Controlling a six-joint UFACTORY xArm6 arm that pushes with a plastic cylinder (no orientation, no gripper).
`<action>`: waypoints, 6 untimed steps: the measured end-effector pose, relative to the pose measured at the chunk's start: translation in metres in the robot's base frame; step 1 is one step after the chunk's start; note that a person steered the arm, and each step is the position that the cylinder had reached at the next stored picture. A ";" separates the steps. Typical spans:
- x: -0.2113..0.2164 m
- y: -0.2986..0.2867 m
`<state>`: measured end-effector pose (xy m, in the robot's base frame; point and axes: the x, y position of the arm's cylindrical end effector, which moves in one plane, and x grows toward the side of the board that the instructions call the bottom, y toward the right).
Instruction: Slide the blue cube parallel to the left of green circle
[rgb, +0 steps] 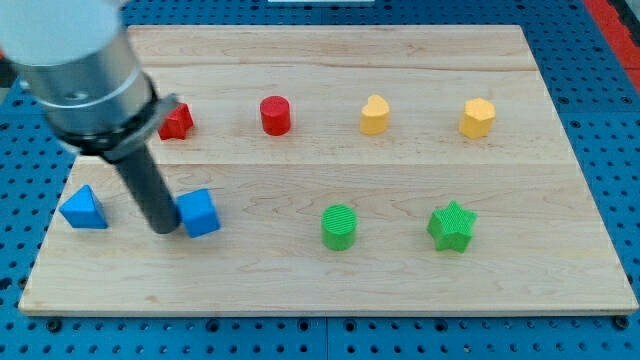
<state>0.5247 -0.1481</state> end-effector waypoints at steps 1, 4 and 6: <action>-0.017 -0.035; -0.015 0.013; -0.068 -0.110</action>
